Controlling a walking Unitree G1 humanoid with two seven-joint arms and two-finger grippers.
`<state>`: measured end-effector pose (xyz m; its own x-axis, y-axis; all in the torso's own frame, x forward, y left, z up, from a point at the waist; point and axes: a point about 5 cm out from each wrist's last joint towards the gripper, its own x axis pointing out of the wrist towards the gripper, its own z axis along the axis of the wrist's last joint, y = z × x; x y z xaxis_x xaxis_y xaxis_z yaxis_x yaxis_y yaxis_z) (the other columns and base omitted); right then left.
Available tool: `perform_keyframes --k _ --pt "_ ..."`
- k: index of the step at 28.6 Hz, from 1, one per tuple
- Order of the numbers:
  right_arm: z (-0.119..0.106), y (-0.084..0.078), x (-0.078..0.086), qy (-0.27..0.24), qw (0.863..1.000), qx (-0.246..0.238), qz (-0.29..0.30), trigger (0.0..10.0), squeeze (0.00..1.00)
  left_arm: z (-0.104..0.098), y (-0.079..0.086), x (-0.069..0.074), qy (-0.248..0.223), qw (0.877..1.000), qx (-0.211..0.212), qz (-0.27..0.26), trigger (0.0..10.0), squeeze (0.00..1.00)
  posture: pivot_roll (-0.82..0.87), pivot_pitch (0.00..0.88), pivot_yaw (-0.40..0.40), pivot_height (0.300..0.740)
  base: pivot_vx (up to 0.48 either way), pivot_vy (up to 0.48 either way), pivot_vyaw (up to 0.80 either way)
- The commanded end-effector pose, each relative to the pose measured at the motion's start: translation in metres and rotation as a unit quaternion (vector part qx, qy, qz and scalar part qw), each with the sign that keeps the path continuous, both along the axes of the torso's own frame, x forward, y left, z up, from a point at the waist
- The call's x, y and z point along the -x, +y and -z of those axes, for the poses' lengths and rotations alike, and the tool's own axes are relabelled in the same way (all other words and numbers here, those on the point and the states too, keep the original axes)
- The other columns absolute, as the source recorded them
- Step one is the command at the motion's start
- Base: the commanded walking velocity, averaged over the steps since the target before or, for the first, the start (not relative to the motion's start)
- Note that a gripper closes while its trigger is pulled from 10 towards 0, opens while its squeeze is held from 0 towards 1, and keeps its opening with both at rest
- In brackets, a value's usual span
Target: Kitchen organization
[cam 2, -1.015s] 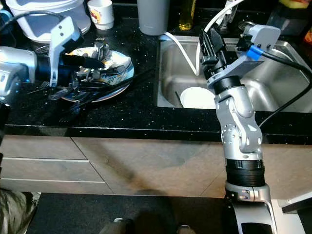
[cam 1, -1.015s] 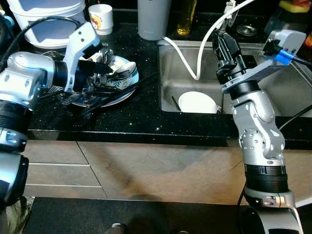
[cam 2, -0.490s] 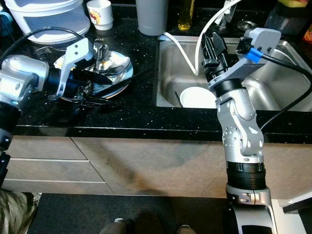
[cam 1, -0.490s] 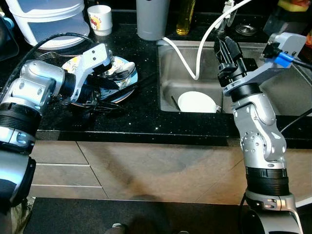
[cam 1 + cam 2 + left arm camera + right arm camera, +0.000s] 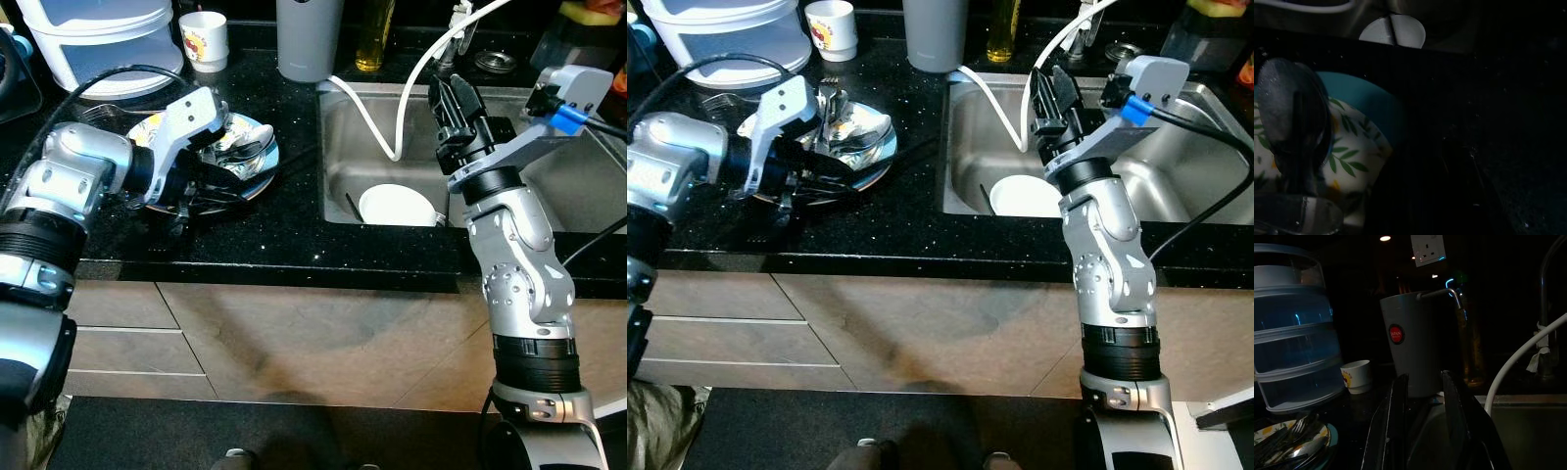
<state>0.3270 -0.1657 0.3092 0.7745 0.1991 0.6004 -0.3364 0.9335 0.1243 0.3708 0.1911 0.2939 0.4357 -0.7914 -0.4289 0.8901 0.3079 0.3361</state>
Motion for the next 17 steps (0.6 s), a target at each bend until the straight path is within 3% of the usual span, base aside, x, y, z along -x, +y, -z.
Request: perform_keyframes --k 1,5,7,8,9,12,15,17 --pt "-0.002 -0.002 0.001 -0.003 1.0 -0.002 0.004 10.0 0.0 0.0 -0.003 0.001 -0.006 1.0 0.009 0.002 0.0 0.0 0.11 0.129 0.022 0.74 0.0 0.0 0.0" --pt "-0.002 -0.002 0.001 -0.003 1.0 -0.002 0.004 10.0 0.0 -0.029 -0.005 -0.001 -0.051 0.996 0.071 -0.011 0.0 0.0 0.11 0.129 0.022 0.74 0.0 0.0 0.0" --pt "-0.002 -0.002 0.001 -0.003 1.0 -0.002 0.004 10.0 0.0 -0.034 -0.005 -0.002 -0.059 0.995 0.082 -0.016 0.0 0.0 0.11 0.129 0.022 0.74 0.0 0.0 0.0" --pt "-0.002 -0.002 0.001 -0.003 1.0 -0.002 0.004 10.0 0.0 -0.043 -0.005 -0.003 -0.076 0.992 0.098 -0.028 2.0 0.0 0.11 0.129 0.022 0.74 0.0 0.0 0.0" --pt "-0.002 -0.002 0.001 -0.003 1.0 -0.003 0.003 10.0 0.0 -0.054 -0.004 -0.003 -0.096 0.987 0.119 -0.039 10.0 0.0 0.11 0.129 0.022 0.74 0.0 0.0 0.0" --pt "-0.002 -0.001 0.0 -0.004 1.0 -0.005 0.0 10.0 0.0 -0.085 -0.002 0.0 -0.135 0.973 0.182 -0.045 10.0 0.0 0.11 0.127 0.02 0.74 0.0 0.0 0.0" --pt "-0.003 0.0 0.0 -0.005 1.0 -0.008 -0.003 10.0 0.0 -0.095 -0.003 0.001 -0.143 0.967 0.206 -0.051 10.0 0.0 0.11 0.127 0.02 0.74 0.0 0.0 0.0" --pt "-0.002 0.001 0.0 -0.004 1.0 -0.012 -0.007 10.0 0.0 -0.102 -0.002 -0.001 -0.162 0.956 0.234 -0.077 10.0 0.0 0.12 0.123 0.021 0.74 0.0 0.0 0.0"
